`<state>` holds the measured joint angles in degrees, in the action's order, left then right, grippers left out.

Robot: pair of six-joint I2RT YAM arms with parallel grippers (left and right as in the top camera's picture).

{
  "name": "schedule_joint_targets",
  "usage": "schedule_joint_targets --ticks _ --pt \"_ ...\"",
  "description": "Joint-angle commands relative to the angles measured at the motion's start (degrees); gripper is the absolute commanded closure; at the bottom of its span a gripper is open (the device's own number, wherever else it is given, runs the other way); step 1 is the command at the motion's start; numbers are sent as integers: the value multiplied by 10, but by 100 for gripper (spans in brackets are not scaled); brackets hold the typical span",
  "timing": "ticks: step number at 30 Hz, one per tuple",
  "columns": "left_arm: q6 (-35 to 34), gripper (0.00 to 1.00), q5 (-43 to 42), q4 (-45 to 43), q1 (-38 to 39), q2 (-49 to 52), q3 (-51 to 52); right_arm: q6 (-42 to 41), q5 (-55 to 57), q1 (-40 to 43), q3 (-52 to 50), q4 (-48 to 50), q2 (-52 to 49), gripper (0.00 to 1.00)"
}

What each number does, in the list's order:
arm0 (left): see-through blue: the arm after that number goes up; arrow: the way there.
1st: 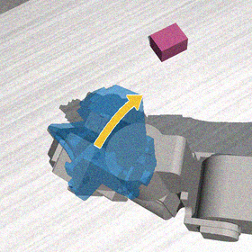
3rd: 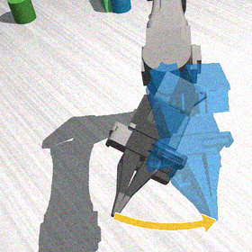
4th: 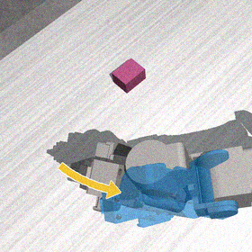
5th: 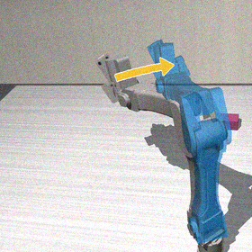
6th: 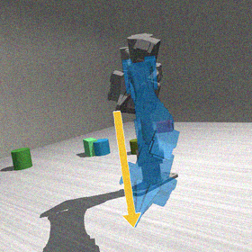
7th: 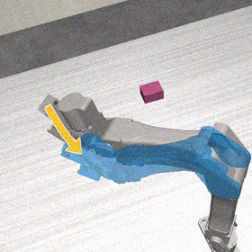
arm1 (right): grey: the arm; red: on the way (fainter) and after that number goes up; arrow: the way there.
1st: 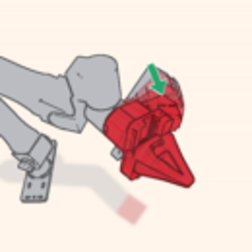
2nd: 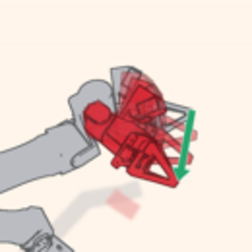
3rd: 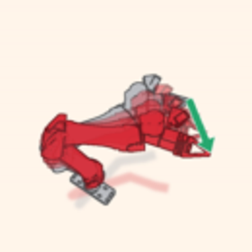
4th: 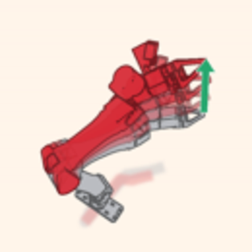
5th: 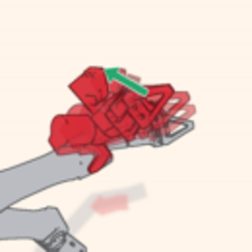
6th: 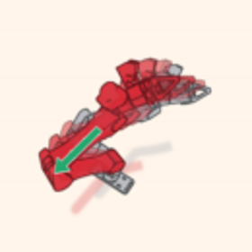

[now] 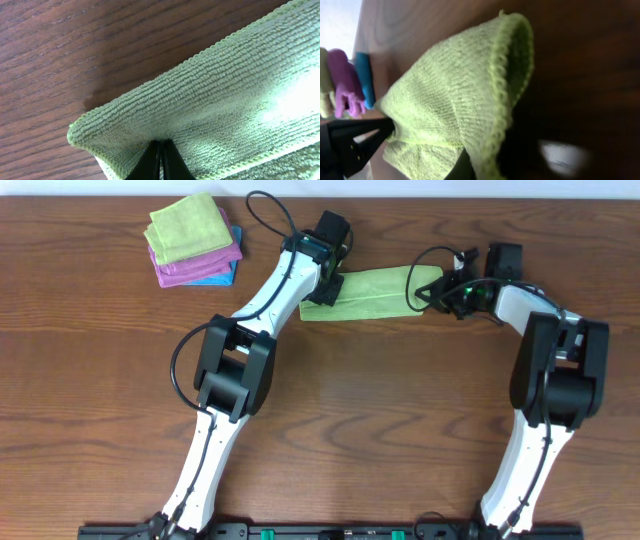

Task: Fold the cloth
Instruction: 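Grasp the strip's right end and fold it left toward the left gripper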

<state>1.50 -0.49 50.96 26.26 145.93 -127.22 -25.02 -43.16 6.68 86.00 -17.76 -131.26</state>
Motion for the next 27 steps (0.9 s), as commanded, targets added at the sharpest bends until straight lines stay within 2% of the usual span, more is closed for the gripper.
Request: schedule_joint_targets --ticks 1,6,11,27 --pt "-4 94 -27 13 2 17 15 35 24 -20 39 -35 5 98" --pt "-4 94 -28 13 0 17 15 71 45 -50 71 -94 38 99" --pt "-4 94 -28 13 0 17 15 71 85 -81 71 -114 61 99" --pt "-5 94 -40 8 0 15 15 85 117 -150 71 -135 107 99"
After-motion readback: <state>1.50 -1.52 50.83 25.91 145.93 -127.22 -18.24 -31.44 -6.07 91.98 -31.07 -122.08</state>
